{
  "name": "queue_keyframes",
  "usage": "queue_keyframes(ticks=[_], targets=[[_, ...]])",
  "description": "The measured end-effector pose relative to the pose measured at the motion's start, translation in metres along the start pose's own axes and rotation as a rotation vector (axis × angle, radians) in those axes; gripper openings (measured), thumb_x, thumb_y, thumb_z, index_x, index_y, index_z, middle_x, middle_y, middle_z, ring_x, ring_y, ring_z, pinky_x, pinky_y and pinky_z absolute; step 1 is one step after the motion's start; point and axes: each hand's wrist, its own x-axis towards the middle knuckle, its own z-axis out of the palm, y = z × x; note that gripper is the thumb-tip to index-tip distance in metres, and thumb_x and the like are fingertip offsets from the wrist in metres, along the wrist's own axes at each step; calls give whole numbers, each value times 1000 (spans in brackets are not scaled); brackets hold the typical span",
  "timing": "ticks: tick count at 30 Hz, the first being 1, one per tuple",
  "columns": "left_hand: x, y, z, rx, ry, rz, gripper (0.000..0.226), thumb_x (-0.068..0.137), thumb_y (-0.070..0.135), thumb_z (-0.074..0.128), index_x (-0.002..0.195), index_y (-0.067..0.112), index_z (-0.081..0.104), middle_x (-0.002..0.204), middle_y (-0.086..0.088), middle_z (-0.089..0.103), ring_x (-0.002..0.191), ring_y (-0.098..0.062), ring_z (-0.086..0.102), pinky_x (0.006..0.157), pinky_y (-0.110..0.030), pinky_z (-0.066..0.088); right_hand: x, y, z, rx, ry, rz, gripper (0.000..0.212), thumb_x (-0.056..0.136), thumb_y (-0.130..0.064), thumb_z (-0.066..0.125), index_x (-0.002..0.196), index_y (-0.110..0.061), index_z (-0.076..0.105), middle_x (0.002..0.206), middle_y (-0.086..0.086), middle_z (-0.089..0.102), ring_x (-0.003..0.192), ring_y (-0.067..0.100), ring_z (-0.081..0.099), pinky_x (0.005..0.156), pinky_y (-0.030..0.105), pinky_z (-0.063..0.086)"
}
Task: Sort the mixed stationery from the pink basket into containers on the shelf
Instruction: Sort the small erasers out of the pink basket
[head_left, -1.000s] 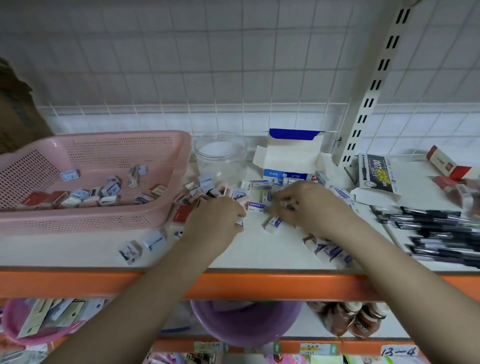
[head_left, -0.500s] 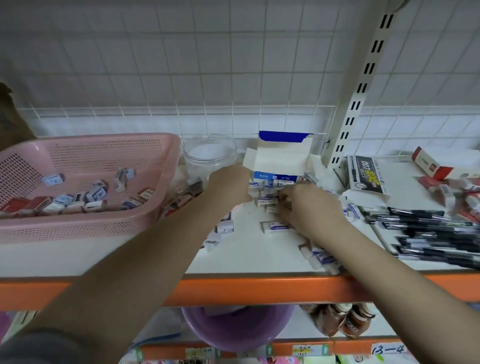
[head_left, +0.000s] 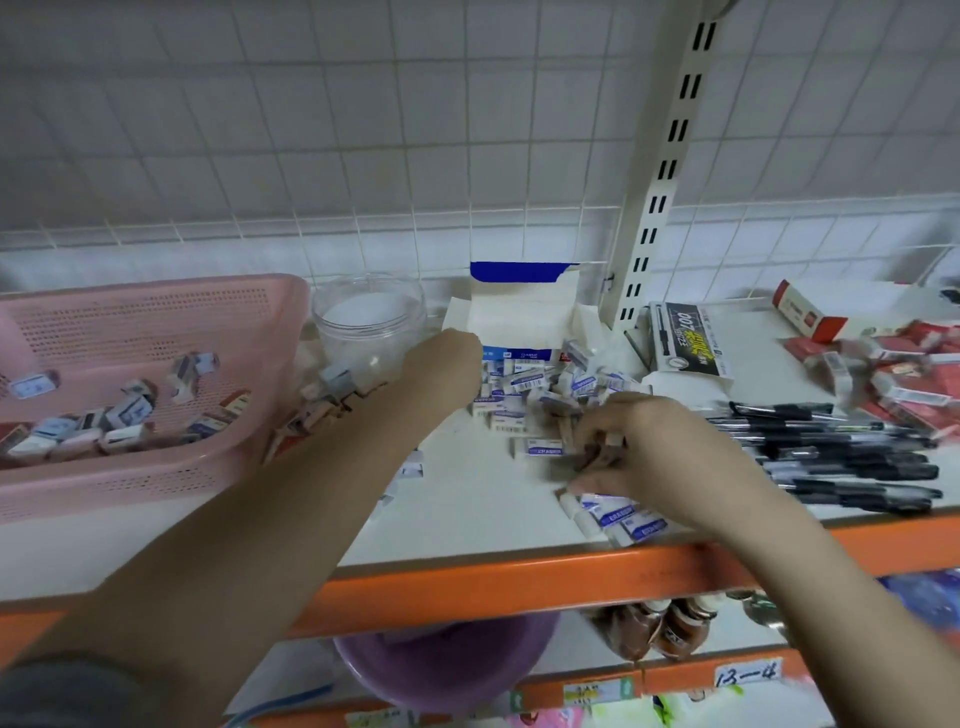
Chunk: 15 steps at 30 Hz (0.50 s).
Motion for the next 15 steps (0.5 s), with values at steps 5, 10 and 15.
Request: queue_keyframes(ticks=[5,10,15], targets=[[-10,18,3,-80,-14,-16,34,89,2,48,62,12,31,63,-1,36,53,-11,33,44,-22,23,-24,7,5,-3,-57,120,39,69,-50,75,95,-30,55,89,-11,51,80,12,52,71,31,47],[-25,26,-2,-172,20,-72,35,91,9,50,60,10,33,61,-3,37,52,-13,34,45,-24,25,-24,16,16,120,39,88,30,76,-36,76,97,-26,56,93,-10,48,79,13,53,74,31,46],[-53,31,-23,-894,9,-193,10,85,19,58,82,10,63,72,-7,61,61,-19,51,57,-26,40,-24,30,-7,612,77,95,19,82,-3,68,93,-16,62,79,-10,65,59,-4,54,57,8,40]])
